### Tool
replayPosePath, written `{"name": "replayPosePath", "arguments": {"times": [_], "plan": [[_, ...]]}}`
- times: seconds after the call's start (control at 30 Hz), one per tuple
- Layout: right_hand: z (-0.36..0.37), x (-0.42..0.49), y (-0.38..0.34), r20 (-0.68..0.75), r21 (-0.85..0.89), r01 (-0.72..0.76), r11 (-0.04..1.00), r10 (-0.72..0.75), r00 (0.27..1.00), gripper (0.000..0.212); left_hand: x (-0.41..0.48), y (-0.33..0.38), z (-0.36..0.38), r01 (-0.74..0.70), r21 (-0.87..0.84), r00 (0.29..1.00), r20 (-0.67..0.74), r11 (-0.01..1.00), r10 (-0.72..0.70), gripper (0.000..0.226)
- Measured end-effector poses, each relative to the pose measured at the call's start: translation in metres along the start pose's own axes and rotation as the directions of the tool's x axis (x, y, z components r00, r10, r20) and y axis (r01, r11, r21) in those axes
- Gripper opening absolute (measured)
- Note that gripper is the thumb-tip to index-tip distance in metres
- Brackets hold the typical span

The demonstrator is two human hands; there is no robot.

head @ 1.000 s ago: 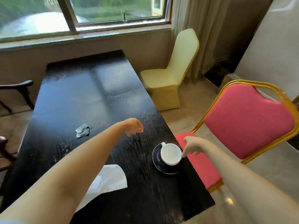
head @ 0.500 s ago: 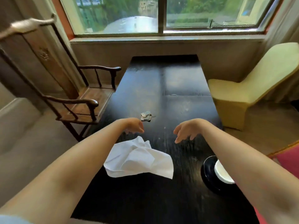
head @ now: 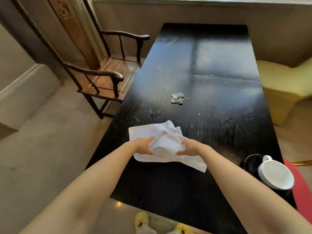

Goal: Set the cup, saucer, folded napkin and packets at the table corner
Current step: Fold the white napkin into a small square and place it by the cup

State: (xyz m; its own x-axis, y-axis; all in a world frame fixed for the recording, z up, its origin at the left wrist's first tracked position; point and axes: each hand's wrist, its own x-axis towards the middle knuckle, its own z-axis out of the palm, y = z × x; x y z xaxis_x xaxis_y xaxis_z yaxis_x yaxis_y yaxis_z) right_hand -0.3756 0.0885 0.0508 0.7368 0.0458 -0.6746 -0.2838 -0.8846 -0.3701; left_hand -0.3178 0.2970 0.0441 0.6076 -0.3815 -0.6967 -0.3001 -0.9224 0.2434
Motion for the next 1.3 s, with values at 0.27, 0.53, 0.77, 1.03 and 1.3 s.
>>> {"name": "replayPosePath", "arguments": {"times": [0.27,0.53,0.77,1.03,1.3], "plan": [[0.031,0.025,-0.006,-0.277,0.215,-0.049,0.975,0.109,0.955,0.025,0.026,0.012,0.056,-0.159,-0.181,0.968,-0.221,0.971,0.117,0.091],[-0.041,0.011,-0.04,-0.229,0.133,0.006,0.991,0.025,0.973,0.036,0.022,0.03,-0.004,-0.245,-0.293,0.921,-0.368,0.924,0.128,0.023],[-0.131,-0.048,-0.061,-0.353,0.43,0.235,0.872,-0.077,0.932,0.012,-0.009,0.058,-0.1,-0.374,-0.359,0.812,-0.572,0.855,0.114,0.022],[-0.218,-0.11,-0.078,-0.476,0.535,0.516,0.669,-0.266,0.838,0.015,-0.05,0.091,-0.209,-0.502,-0.339,0.699,-0.701,0.796,0.142,0.026],[-0.27,-0.157,-0.109,-0.791,0.236,0.427,0.873,-0.082,0.607,0.038,-0.107,0.128,-0.266,-0.624,-0.106,0.471,-0.842,0.774,0.264,0.028]]}}
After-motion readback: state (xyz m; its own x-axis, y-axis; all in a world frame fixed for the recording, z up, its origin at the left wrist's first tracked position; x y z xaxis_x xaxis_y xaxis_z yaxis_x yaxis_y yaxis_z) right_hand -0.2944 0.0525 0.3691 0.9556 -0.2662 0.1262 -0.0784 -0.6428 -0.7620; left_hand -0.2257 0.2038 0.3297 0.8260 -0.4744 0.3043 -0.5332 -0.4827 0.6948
